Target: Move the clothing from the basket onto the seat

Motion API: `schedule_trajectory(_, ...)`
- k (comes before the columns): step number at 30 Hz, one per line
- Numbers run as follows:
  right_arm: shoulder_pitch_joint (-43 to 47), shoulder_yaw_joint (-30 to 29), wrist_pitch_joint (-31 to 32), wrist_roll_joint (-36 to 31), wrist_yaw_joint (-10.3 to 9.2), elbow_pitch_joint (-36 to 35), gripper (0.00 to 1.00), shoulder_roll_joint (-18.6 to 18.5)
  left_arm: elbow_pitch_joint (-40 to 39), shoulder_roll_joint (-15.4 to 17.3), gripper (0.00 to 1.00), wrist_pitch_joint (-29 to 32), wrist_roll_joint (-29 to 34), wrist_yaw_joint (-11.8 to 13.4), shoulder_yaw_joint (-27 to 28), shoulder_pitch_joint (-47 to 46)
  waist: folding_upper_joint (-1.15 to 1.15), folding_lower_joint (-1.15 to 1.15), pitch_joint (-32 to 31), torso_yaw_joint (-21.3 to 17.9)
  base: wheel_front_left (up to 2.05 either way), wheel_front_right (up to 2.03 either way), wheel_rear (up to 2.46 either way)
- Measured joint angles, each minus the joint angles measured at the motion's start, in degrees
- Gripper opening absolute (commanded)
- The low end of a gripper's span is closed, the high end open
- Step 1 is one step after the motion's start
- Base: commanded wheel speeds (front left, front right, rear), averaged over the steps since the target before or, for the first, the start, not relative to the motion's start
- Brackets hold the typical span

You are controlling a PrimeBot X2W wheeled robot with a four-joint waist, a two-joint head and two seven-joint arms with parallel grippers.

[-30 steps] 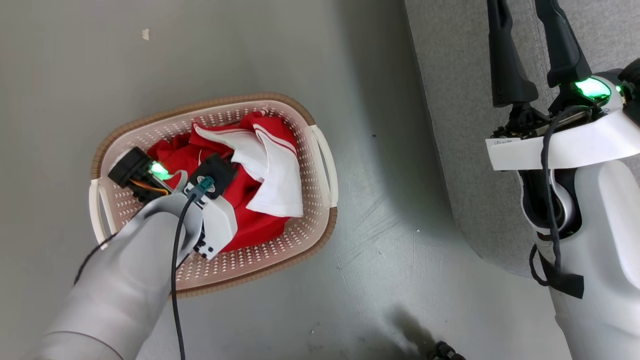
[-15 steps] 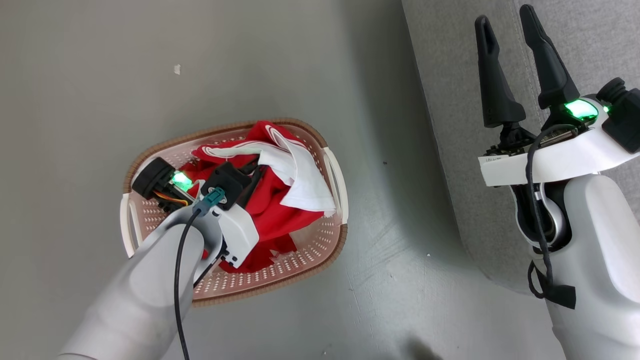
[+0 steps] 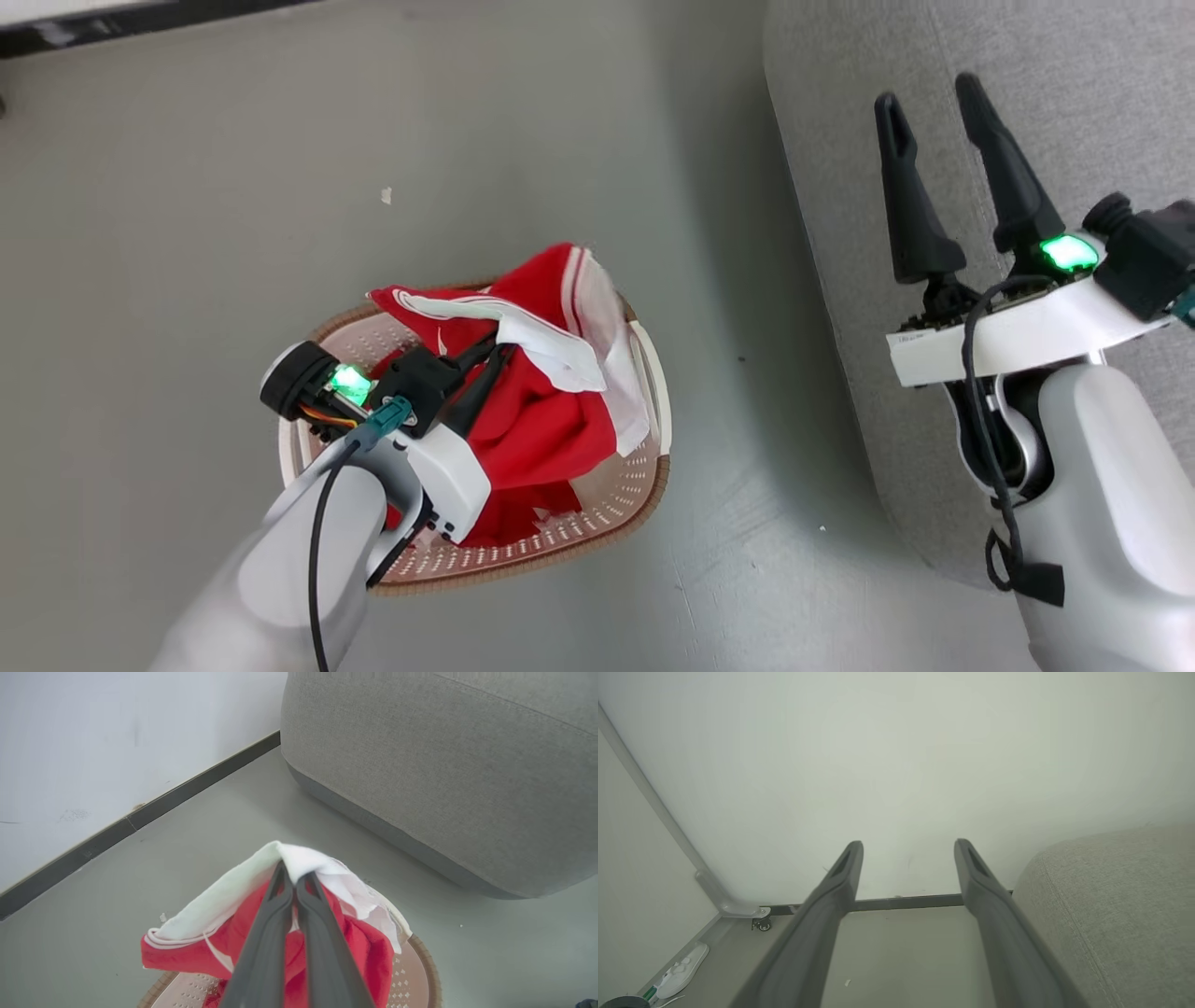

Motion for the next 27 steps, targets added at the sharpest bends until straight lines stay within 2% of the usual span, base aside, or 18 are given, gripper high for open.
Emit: schedule_trajectory(27,8.2,-0.2,0.0,-1.0,0.00,3.8,1.00,0.0,-13.2,0.6,0.00,0.0,-6.4,0.0,5.4,8.4,0.00,0.00,-11.6,3.5,0.00,0.00,0.00)
